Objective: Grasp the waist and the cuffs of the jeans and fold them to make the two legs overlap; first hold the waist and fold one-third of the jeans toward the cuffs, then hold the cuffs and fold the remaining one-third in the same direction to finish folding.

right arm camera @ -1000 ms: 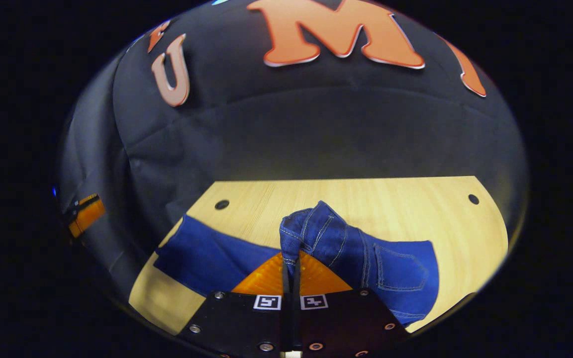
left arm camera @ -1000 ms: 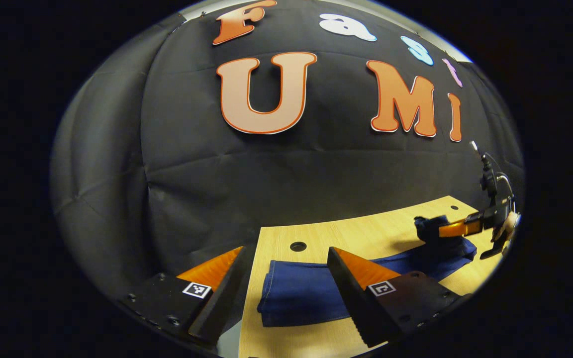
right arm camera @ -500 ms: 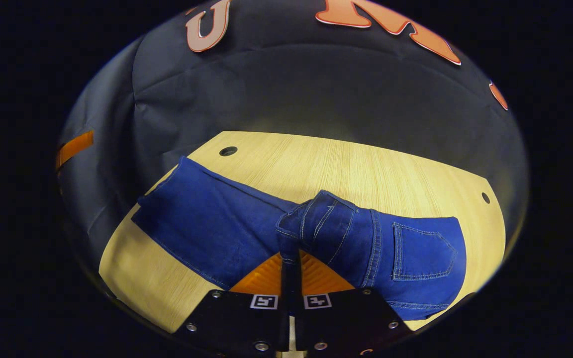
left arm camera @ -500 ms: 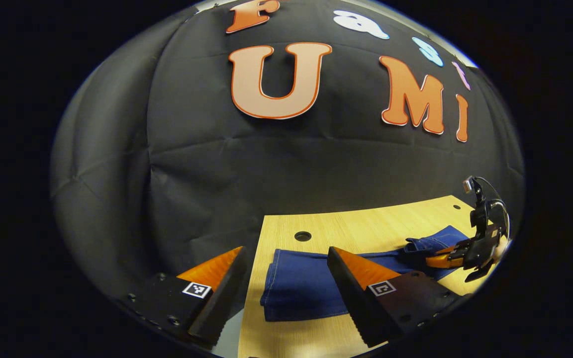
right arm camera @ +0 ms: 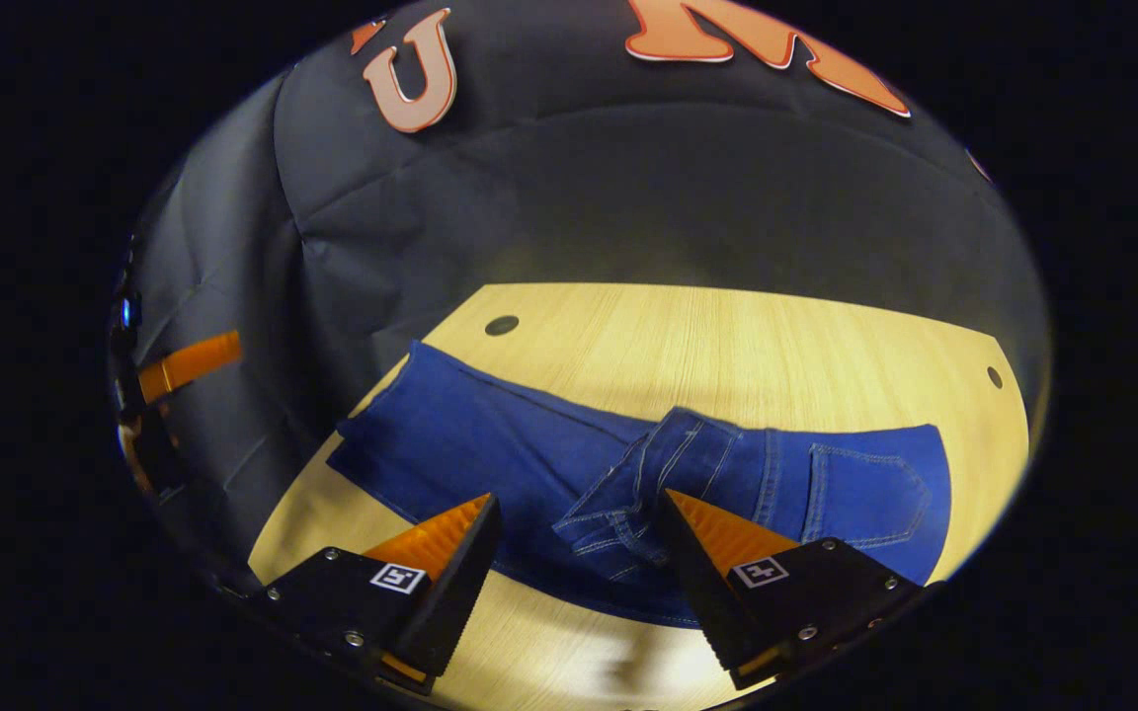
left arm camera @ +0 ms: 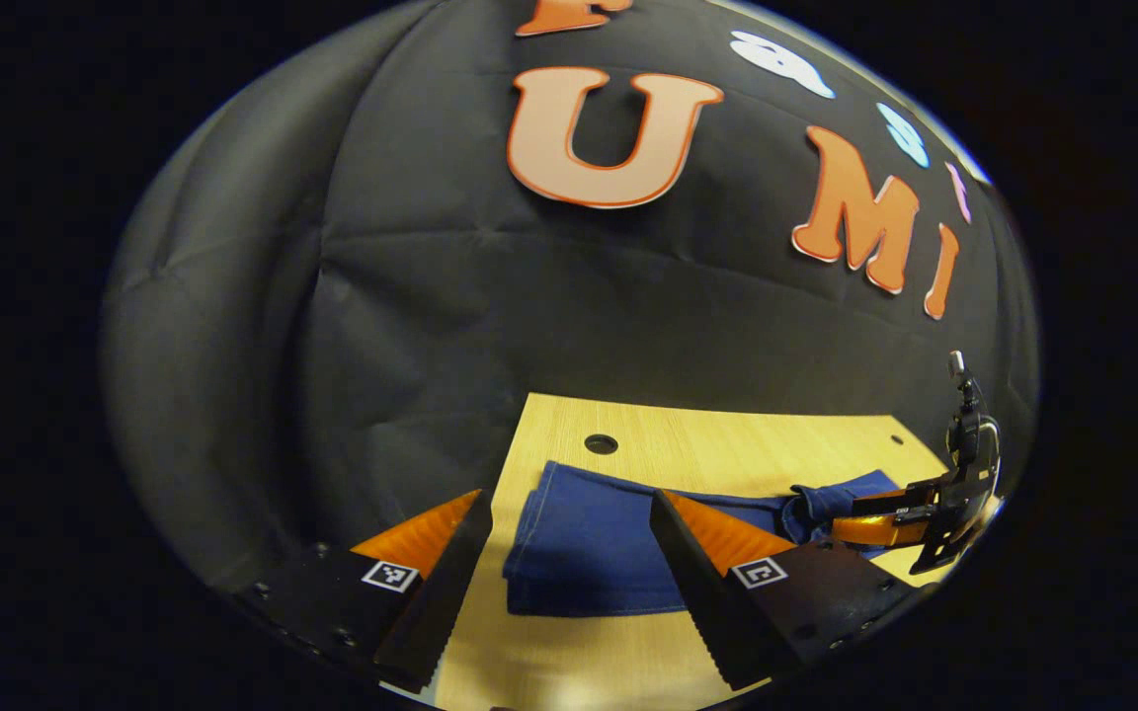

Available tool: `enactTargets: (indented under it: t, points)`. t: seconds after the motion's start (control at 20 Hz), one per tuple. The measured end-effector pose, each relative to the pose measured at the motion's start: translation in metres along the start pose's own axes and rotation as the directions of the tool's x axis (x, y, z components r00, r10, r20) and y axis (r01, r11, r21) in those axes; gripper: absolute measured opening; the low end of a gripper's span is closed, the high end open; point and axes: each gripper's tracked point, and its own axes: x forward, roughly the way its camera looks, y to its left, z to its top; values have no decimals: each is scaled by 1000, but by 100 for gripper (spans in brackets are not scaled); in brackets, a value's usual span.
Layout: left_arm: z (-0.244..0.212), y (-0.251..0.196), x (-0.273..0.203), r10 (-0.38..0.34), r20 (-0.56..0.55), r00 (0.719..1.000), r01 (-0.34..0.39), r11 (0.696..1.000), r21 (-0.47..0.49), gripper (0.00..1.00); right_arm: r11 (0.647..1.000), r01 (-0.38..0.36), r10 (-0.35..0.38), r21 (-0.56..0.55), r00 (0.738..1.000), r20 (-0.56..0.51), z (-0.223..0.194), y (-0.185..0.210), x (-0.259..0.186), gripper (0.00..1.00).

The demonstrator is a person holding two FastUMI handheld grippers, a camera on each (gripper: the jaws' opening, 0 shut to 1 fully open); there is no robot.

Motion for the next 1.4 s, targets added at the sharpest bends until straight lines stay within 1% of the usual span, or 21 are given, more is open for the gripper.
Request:
enactTargets:
  t: [0.05,0.1,0.15,0.2,0.25,0.3,0.35,0.4,0.45,0.5,0.55,0.6,0.7,0.9,1.0,1.15,1.2,1.35,1.4]
  points:
    - [-3,-5,-2,-6,-20,1000,5,997,-76,99,1000,-7,7,2,1000,11,7,-3,-7,97]
    - [-10,-11,-3,-20,-40,999,13,987,-160,97,1000,-17,17,4,1000,20,13,-5,-12,97]
    - [-15,-19,-6,-46,-58,997,31,970,-241,97,1000,-23,23,4,999,30,19,-7,-17,97]
    - [-20,-25,-13,-56,-86,995,26,947,-319,97,999,-32,32,2,999,41,25,-9,-23,98]
    - [-26,-31,-15,-52,-103,993,7,917,-400,97,999,-40,40,2,998,47,30,-12,-28,98]
    - [-31,-39,-14,-56,-118,991,-8,876,-482,98,999,-54,54,2,997,50,32,-11,-32,98]
    - [-36,-42,-13,-60,-131,990,-23,828,-560,97,998,-62,62,8,997,47,33,-14,-37,98]
    - [-38,-44,-9,-75,-134,988,-24,785,-619,98,997,-69,69,14,997,45,33,-18,-42,98]
    - [-44,-46,-7,-78,-159,984,-49,744,-666,97,997,-79,78,18,996,40,33,-20,-43,98]
    - [-44,-44,-10,-62,-186,981,-88,707,-702,98,996,-84,83,22,996,32,31,-23,-45,98]
    - [-46,-40,-11,-43,-214,976,-129,677,-724,98,996,-84,84,24,996,26,29,-29,-47,98]
    - [-48,-34,-10,-22,-234,972,-164,651,-741,98,996,-80,80,24,997,20,26,-35,-48,98]
    - [-55,-21,-5,12,-266,964,-218,609,-762,98,997,-73,73,34,997,3,19,-47,-49,98]
    - [-71,-11,22,58,-302,952,-280,567,-775,98,996,-53,56,78,998,-26,12,-69,-49,98]
    - [-80,-6,30,75,-328,942,-313,553,-772,98,995,-33,37,97,999,-33,12,-79,-53,98]
    - [-70,-8,40,73,-292,954,-286,529,-799,97,992,-28,31,119,999,-21,19,-83,-55,98]
    - [-70,-7,43,71,-291,954,-283,530,-799,98,991,-30,33,133,999,-20,21,-81,-55,98]
    - [-66,-13,56,48,-278,959,-257,555,-791,98,984,-28,32,177,999,-17,24,-81,-55,98]
    - [-63,-18,62,34,-273,962,-245,553,-796,97,983,-22,26,184,999,-18,23,-81,-55,98]
